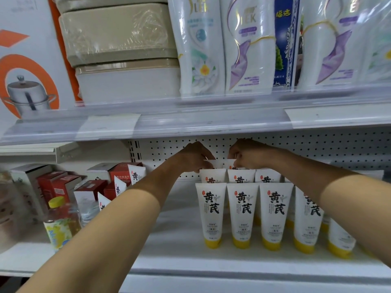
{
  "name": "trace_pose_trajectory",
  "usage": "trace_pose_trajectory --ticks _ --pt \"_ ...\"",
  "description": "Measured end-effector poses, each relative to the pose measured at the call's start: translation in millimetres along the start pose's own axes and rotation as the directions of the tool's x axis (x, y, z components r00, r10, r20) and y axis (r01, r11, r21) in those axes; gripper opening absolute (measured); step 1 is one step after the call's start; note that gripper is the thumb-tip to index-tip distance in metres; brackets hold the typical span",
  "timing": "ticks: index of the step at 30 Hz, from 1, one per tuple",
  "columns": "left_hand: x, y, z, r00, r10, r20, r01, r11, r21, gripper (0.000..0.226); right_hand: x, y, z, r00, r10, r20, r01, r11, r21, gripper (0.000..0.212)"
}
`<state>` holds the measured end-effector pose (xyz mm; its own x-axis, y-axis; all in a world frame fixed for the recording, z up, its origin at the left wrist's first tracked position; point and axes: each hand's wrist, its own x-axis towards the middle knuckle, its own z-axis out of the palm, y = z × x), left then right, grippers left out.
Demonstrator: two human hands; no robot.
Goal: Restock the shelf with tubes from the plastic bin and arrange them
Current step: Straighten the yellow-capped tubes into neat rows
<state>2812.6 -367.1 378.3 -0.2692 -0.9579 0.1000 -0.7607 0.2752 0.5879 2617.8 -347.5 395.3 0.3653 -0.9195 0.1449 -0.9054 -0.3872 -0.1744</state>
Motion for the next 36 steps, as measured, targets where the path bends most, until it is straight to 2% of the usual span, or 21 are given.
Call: trace_pose_trajectory --ticks 5,12,21,24,29,32,34,36 --pt "-7.0 3.6 -6.8 1.000 0.001 0.020 -0.001 1.000 -0.010 0.030 -3.2 -1.2 -3.0 1.000 0.019 0.000 -0.019 0.999 0.026 0.027" --pt "-35.9 -3.2 -22.6 0.990 0.053 -0.128 -0.069 0.990 -0.121 0.024 -16.0 -16.1 -13.7 1.000 -0.012 -0.029 0.015 0.996 0.086 0.033" --pt "-124.5 -11.1 -65.8 0.957 0.135 -0.258 -0.103 0.986 0.135 0.021 -34.7 -75.1 -17.0 0.972 -0.156 -0.179 0.174 0.980 0.093 0.024" --pt "-150.0 -19.8 -82.5 0.952 0.102 -0.289 -0.040 0.976 0.213 0.022 -44.5 -100.4 -12.6 0.953 -0.206 -0.222 0.238 0.962 0.130 0.021" --pt "-186.4 -45.2 -98.3 0.939 0.043 -0.342 0.019 0.984 0.177 0.021 -51.9 -148.3 5.7 0.938 -0.291 -0.190 0.323 0.931 0.168 0.017" --pt "-210.2 -58.7 -102.8 0.940 0.007 -0.341 0.047 0.988 0.150 0.032 -49.9 -173.3 17.9 0.930 -0.329 -0.166 0.354 0.921 0.163 0.017" --pt "-222.1 -67.5 -103.9 0.943 -0.039 -0.331 0.084 0.989 0.123 0.042 -49.2 -187.4 25.4 0.928 -0.347 -0.134 0.369 0.906 0.205 0.024" --pt "-228.8 -77.2 -103.3 0.948 -0.062 -0.313 0.100 0.989 0.108 0.043 -48.1 -201.8 32.7 0.925 -0.363 -0.112 0.379 0.899 0.217 0.038"
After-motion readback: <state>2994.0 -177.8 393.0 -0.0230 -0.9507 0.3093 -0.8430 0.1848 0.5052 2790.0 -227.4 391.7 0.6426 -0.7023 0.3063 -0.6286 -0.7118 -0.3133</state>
